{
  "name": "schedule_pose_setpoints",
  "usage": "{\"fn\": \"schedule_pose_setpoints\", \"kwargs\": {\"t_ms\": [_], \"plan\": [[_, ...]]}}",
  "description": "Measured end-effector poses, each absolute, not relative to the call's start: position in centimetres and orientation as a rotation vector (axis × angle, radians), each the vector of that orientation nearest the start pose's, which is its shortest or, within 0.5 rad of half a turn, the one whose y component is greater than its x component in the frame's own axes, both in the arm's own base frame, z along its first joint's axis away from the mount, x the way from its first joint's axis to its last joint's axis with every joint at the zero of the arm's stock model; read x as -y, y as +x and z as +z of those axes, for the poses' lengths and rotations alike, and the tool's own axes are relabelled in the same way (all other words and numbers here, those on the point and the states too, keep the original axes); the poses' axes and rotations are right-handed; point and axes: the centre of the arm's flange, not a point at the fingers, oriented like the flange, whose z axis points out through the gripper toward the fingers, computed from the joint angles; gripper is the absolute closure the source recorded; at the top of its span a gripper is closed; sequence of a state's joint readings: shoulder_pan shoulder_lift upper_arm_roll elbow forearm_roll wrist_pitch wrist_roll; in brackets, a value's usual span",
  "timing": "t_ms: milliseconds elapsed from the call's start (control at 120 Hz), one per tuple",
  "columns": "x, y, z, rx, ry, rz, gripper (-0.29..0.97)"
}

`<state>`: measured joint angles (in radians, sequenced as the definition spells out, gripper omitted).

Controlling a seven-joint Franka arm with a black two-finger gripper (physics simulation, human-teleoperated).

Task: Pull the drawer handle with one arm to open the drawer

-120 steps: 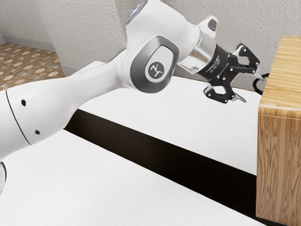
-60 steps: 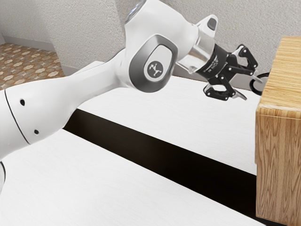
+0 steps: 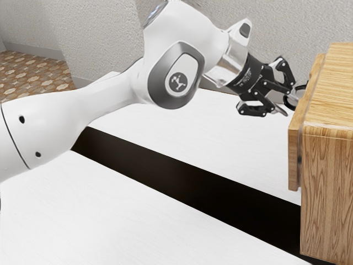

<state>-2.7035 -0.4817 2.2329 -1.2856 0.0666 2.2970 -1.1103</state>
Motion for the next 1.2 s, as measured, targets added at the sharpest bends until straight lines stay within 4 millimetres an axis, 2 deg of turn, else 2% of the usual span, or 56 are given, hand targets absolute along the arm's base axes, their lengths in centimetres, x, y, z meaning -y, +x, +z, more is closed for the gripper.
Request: {"fn": "schedule_pose_setpoints", "kwargs": {"t_ms": [233, 517, 708, 900, 1200], "plan": [[15.6, 67.5, 64.6, -0.970, 2.229, 0.410, 0.57], [13.9, 67.5, 64.0, -0.995, 2.227, 0.394, 0.58], [12.3, 67.0, 64.6, -1.009, 2.215, 0.399, 0.59], [10.6, 66.5, 64.3, -1.029, 2.213, 0.387, 0.59], [8.9, 65.7, 64.5, -1.042, 2.202, 0.378, 0.60]]}}
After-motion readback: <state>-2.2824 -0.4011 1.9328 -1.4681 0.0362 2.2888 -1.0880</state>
